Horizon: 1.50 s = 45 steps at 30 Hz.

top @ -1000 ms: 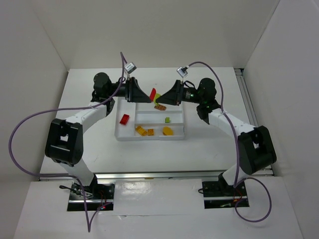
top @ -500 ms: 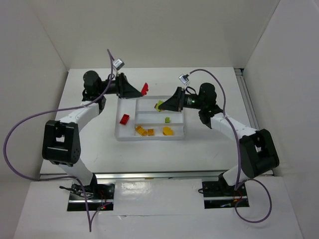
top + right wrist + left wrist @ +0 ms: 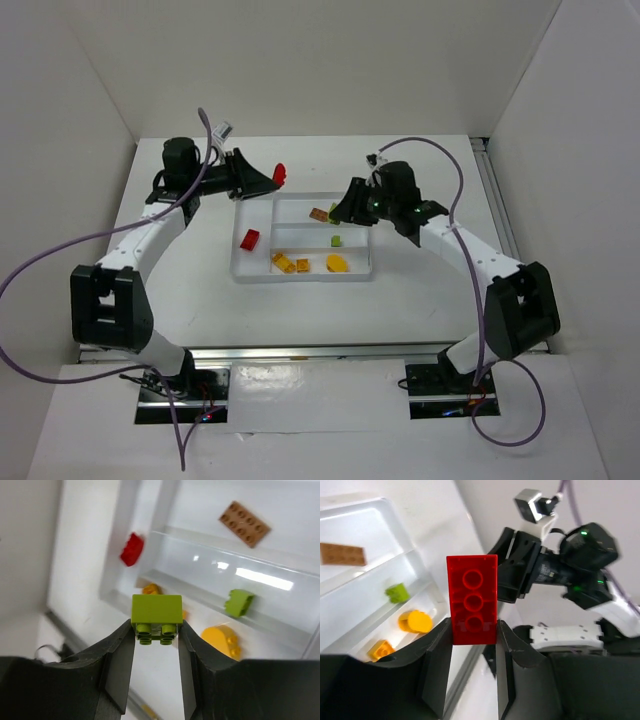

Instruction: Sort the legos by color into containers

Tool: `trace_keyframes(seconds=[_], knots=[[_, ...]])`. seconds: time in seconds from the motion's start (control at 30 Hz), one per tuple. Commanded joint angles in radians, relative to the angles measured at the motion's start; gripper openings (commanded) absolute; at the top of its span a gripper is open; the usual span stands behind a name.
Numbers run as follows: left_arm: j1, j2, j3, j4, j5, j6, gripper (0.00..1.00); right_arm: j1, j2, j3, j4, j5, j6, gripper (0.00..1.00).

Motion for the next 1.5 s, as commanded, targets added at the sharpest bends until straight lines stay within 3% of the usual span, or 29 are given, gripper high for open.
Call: trace_keyframes(seconds=[0.0, 0.13, 0.37, 0.67, 0.77, 0.9, 1.03, 1.07, 1.27, 1.47], knots=[[-0.013, -0.133, -0.009, -0.271, -0.182, 0.217, 0.0, 0.087, 0.077, 0.095, -0.234, 0.375, -0.092, 0.04], [-0.013, -0.203, 0.011, -0.415, -0.381, 0.269, 0.0, 0.174, 0.167, 0.158, -0.223, 0.429, -0.092, 0.04], [-0.013, -0.237, 0.022, -0.579, -0.542, 0.349, 0.0, 0.259, 0.315, 0.245, -0.214, 0.504, -0.072, 0.04], [-0.022, -0.247, -0.117, -0.561, -0.543, 0.37, 0.0, 0.268, 0.395, 0.319, -0.212, 0.54, -0.072, 0.09], [-0.032, -0.247, -0.136, -0.597, -0.612, 0.392, 0.0, 0.268, 0.418, 0.328, -0.223, 0.538, -0.072, 0.16], [-0.041, -0.237, -0.169, -0.598, -0.676, 0.392, 0.0, 0.268, 0.441, 0.354, -0.247, 0.538, -0.072, 0.41], [-0.05, -0.219, -0.193, -0.588, -0.695, 0.381, 0.0, 0.268, 0.432, 0.364, -0.257, 0.538, -0.072, 0.82], [-0.059, -0.219, -0.193, -0.578, -0.695, 0.372, 0.0, 0.259, 0.418, 0.364, -0.257, 0.538, -0.072, 0.86], [-0.068, -0.121, -0.109, -0.6, -0.76, 0.363, 0.0, 0.259, 0.323, 0.336, -0.295, 0.674, -0.045, 0.9], [-0.09, 0.052, 0.018, -0.585, -0.888, 0.317, 0.0, 0.236, 0.084, 0.163, -0.283, 0.768, -0.036, 0.91]])
